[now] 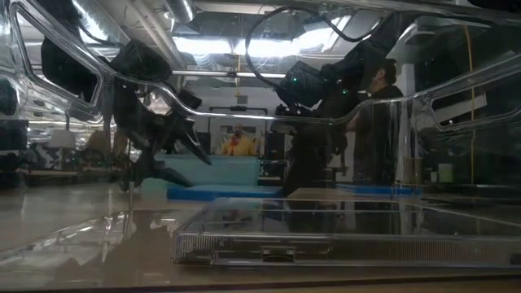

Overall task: Pick & place jewel cases by type
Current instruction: Put the bottom blue CD case into the green bin

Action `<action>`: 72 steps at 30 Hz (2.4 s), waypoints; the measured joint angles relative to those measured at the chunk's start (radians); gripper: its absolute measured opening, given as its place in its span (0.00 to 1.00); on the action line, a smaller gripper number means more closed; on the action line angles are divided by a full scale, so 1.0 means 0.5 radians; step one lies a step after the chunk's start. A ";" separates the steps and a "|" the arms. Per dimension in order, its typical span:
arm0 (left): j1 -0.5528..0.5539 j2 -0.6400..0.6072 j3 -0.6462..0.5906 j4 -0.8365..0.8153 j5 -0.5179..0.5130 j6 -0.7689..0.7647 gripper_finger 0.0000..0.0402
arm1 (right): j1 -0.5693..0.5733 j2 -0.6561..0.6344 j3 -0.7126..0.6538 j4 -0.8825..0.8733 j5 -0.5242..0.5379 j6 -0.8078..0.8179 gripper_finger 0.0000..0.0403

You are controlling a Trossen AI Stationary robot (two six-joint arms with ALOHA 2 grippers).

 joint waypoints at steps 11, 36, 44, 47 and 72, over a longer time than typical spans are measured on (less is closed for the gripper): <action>-0.026 -0.008 0.032 -0.328 0.021 0.047 0.50 | 0.002 0.005 0.001 0.035 0.008 0.002 0.02; -0.046 0.226 0.428 -0.350 -0.024 0.274 0.49 | 0.002 0.008 -0.001 0.104 0.016 -0.005 0.02; -0.052 0.217 0.459 -0.317 0.028 0.232 0.32 | -0.003 0.008 0.004 0.070 0.040 -0.005 0.02; -0.069 0.212 0.459 -0.234 0.044 0.230 0.22 | -0.019 0.003 0.005 0.043 0.038 -0.005 0.02; 0.096 -0.364 0.461 0.028 0.108 0.655 0.01 | -0.196 -1.126 0.001 -0.617 0.598 0.159 0.02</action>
